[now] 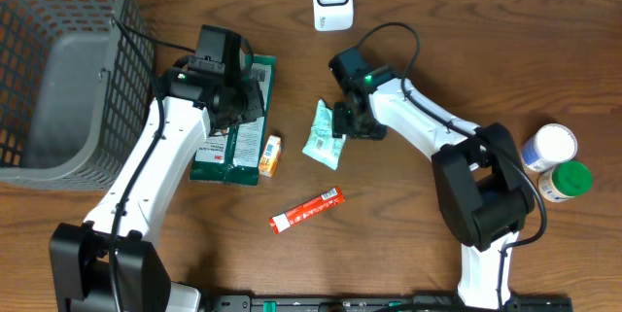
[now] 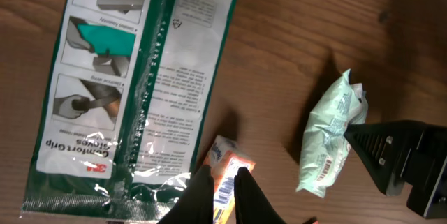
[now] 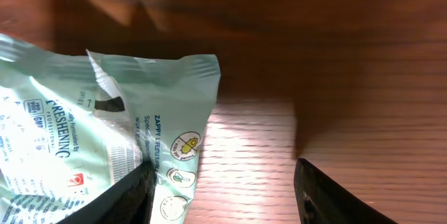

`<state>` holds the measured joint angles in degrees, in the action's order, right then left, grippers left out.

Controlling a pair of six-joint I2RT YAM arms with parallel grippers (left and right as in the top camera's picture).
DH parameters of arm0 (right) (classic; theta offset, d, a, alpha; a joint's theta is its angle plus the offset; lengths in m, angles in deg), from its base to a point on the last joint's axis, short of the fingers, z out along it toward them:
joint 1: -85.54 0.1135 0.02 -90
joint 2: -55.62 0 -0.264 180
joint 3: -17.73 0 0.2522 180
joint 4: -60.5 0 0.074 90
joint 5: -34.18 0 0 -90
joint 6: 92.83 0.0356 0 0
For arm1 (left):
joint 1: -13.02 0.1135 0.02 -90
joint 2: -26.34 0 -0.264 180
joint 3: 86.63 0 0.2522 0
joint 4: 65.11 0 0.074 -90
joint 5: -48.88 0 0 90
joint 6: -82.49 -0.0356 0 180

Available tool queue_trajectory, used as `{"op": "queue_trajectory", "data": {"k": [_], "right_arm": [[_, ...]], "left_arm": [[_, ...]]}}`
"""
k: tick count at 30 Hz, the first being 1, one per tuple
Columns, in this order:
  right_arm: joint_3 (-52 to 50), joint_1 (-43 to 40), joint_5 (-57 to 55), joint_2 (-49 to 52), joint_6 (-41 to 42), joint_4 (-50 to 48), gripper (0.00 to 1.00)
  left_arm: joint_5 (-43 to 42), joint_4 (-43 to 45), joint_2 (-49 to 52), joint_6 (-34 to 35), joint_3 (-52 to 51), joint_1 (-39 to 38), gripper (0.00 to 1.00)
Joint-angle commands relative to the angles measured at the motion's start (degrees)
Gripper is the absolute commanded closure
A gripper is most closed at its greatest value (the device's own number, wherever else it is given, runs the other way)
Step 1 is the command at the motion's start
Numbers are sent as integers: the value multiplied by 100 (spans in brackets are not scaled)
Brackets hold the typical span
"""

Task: Scan the item barcode
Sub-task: 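Lift the pouch with the right gripper toward the approaching left gripper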

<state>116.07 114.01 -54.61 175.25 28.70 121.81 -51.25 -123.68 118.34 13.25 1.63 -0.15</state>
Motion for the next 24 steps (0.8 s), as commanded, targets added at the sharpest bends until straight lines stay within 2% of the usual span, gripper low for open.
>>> {"op": "queue_trajectory", "data": {"k": [1, 10, 14, 18, 24], "right_arm": [[-37, -234, -446, 66, -205, 144, 41], [-35, -492, -566, -551, -417, 501, 38], [-35, -492, -468, -846, -560, 592, 31], [-35, -520, -22, -935, -804, 621, 27], [-35, -911, 1360, -938, -1344, 662, 27]], "left_arm": [[66, 74, 111, -46, -31, -138, 89], [15, 472, 404, 105, -31, -632, 89], [2, 765, 588, 284, -31, -933, 88], [4, 1019, 756, 317, -31, -1172, 88], [2, 1285, 999, 319, -31, -1412, 87]]}}
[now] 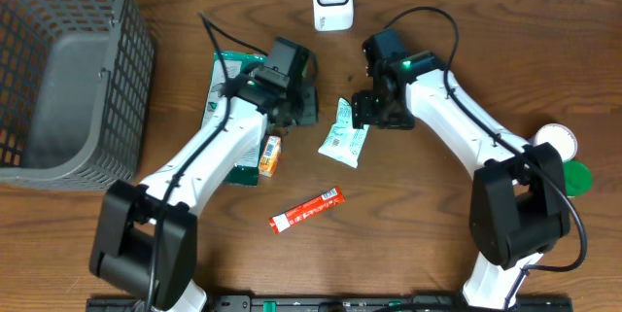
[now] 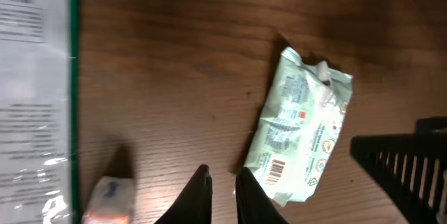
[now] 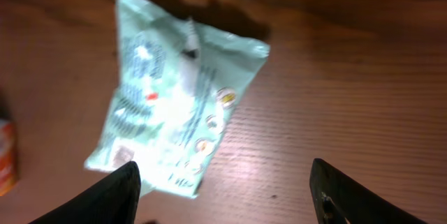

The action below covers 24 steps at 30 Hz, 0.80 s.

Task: Scan the item barcode
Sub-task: 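Lift the pouch with the right gripper toward the approaching left gripper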

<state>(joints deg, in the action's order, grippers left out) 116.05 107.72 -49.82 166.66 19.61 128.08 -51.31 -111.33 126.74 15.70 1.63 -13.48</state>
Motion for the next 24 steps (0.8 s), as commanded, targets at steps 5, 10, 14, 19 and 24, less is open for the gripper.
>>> {"op": "queue_trajectory", "data": {"k": [5, 10, 14, 19, 24], "right_arm": [[-35, -820, 1674, -79, -907, 149, 29], [-35, -1281, 1834, -79, -975, 243, 35], [-37, -1475, 1932, -79, -1257, 323, 35], [-42, -1467, 2308, -76, -1482, 282, 28], [-46, -1464, 2304, -76, -1482, 256, 28]], "left_arm": [[-136, 72, 439, 68, -31, -299, 87], [-140, 85, 678, 48, -31, -466, 88], [-247, 74, 802, 48, -37, -498, 88], [-424, 219, 984, 52, -37, -509, 88], [-433, 219, 1207, 50, -42, -520, 88]]}}
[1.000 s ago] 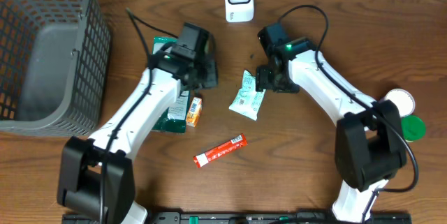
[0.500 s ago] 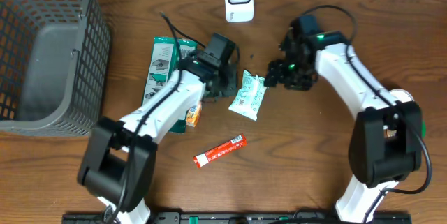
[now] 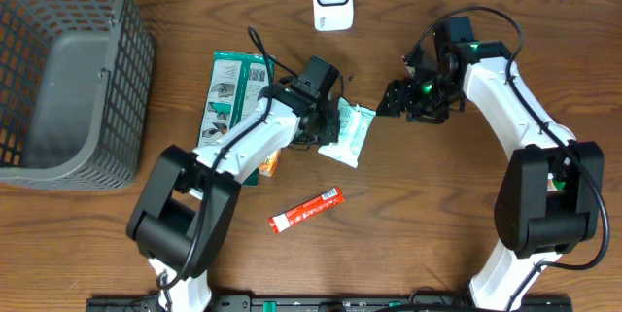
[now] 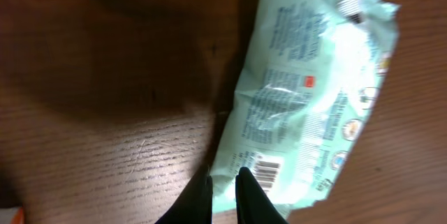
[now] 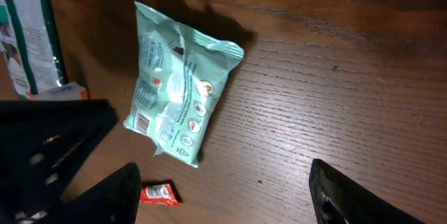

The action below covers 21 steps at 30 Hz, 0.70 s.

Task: Scan the item barcode
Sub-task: 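Lift the pouch with the right gripper toward the approaching left gripper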

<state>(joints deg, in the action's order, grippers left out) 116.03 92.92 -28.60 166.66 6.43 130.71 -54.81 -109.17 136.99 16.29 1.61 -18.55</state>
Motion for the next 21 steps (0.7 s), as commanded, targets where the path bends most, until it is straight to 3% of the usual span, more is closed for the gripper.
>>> {"op": "queue_trajectory", "data": {"k": [1, 21], "right_arm": [[-52, 17, 181, -76, -164, -11, 28], [-852, 85, 848, -76, -68, -1200, 27]], "left_arm": [[-87, 7, 223, -9, -39, -17, 88], [-63, 70, 457, -11, -39, -39, 88]]}}
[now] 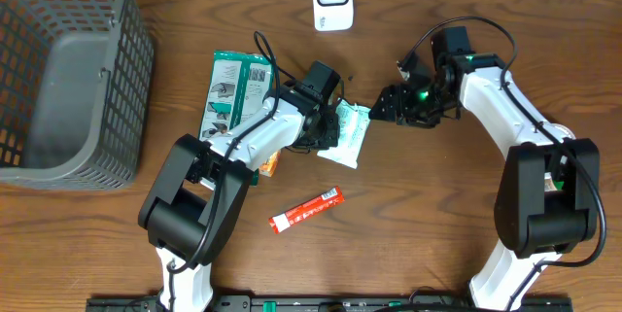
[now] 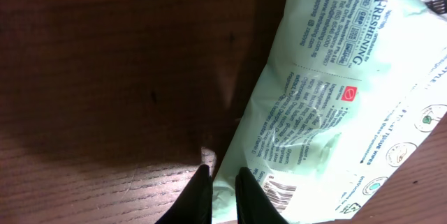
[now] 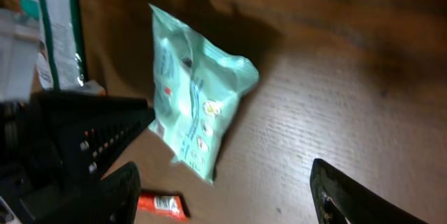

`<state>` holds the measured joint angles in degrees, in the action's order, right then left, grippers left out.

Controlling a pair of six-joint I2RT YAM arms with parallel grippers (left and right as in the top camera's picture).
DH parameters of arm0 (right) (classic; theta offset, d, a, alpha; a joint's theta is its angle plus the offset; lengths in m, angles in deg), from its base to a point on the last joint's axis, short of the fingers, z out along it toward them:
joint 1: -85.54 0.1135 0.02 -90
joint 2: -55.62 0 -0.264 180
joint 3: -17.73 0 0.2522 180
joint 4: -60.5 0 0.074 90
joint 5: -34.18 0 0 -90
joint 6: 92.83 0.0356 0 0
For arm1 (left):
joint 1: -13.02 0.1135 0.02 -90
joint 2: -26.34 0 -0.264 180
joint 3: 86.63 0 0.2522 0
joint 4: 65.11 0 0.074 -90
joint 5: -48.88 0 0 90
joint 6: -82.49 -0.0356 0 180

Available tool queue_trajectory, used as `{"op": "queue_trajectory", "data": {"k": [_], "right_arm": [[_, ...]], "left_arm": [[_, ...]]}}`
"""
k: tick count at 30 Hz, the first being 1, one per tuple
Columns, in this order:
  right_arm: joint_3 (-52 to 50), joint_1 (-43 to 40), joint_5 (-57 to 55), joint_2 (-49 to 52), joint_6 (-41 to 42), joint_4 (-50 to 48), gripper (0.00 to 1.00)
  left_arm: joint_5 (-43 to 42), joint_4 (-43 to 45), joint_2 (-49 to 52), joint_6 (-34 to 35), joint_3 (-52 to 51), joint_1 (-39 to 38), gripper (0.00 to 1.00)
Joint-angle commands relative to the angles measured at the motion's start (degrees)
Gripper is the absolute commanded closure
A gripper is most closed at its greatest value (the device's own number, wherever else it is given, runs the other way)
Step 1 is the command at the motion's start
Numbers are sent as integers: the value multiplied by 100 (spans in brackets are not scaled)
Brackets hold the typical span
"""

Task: Scan the item barcode

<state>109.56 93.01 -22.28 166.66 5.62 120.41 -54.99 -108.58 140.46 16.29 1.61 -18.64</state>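
The item is a mint-green wipes pack (image 1: pixel 348 135), lying flat on the table with its printed back up. Its barcode (image 2: pixel 279 192) shows near the lower edge in the left wrist view. My left gripper (image 1: pixel 326 133) is shut, its fingertips (image 2: pixel 201 185) low at the pack's left edge (image 2: pixel 241 147), with a sliver of the pack showing between them. My right gripper (image 1: pixel 387 108) hangs open to the right of the pack (image 3: pixel 199 105), apart from it and holding nothing. The white scanner stands at the back of the table.
A grey mesh basket (image 1: pixel 58 59) fills the far left. A green glove packet (image 1: pixel 230 93) and a small orange box (image 1: pixel 269 163) lie left of the wipes. A red sachet (image 1: pixel 306 209) lies nearer the front, also seen as the red sachet (image 3: pixel 162 204).
My left gripper has come lower and closer to the pack's left edge, so the pack fills more of its view. My right gripper has shifted slightly left and tilted. The pack lies where it did.
First my right gripper stood open against the pack while the left was shut over the glove packet and orange box. Then the pack lay further right, turned, with the left gripper nearer it. Then the right gripper was off to the right and the left at the pack's edge.
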Motion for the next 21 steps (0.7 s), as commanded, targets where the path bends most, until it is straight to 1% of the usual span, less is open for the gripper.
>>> {"op": "queue_trajectory", "data": {"k": [1, 6, 11, 19, 21], "right_arm": [[-323, 85, 280, -76, 101, -369, 27], [-925, 76, 640, -76, 518, -1362, 28], [-1469, 155, 1185, -76, 715, -2267, 27], [-2026, 540, 1180, -76, 1270, -3344, 28], [-2105, 699, 1176, -76, 1344, -3554, 29]], "left_arm": [[-46, 24, 122, -11, -39, -31, 88], [-46, 50, 164, -11, -81, -31, 88], [-4, 70, 164, -7, -162, -31, 88], [-2, 72, 164, -7, -179, -31, 88], [-2, 72, 164, -7, -179, -31, 88]]}}
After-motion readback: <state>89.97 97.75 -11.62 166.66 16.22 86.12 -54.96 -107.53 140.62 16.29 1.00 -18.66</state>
